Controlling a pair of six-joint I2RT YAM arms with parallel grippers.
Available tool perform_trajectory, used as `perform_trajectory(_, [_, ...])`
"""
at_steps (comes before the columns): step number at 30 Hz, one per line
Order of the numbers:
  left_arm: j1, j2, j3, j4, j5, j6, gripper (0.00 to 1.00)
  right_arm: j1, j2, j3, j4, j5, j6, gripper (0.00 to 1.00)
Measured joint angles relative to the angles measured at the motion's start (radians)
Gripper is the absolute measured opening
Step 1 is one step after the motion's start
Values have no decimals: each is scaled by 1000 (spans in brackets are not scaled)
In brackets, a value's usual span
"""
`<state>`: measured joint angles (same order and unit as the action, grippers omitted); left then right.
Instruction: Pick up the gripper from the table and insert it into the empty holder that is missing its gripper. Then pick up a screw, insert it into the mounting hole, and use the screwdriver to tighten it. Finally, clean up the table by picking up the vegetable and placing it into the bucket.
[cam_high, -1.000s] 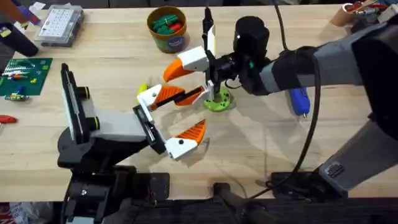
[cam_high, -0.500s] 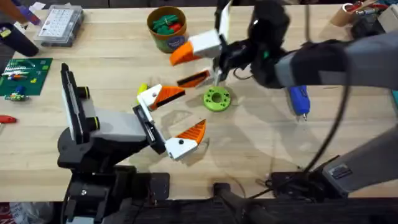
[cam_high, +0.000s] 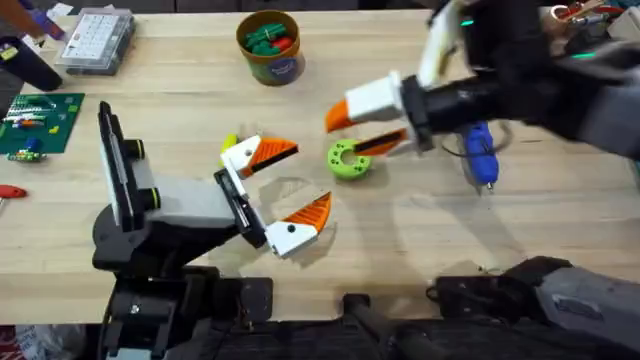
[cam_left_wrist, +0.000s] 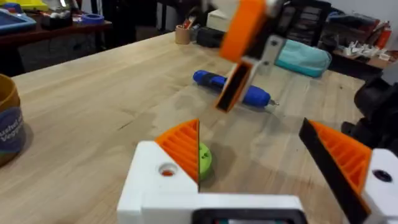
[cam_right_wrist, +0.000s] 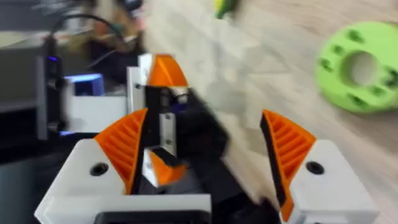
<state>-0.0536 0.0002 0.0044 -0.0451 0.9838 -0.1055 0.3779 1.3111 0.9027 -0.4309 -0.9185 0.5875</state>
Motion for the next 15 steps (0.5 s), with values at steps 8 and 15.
perform_trajectory(8, [0, 0, 0, 0, 0, 0, 992, -14, -236, 117, -470, 381, -298, 998])
perform_trajectory(15, [0, 0, 0, 1, 0, 0, 992, -15, -269, 176, -650, 585, -450, 998])
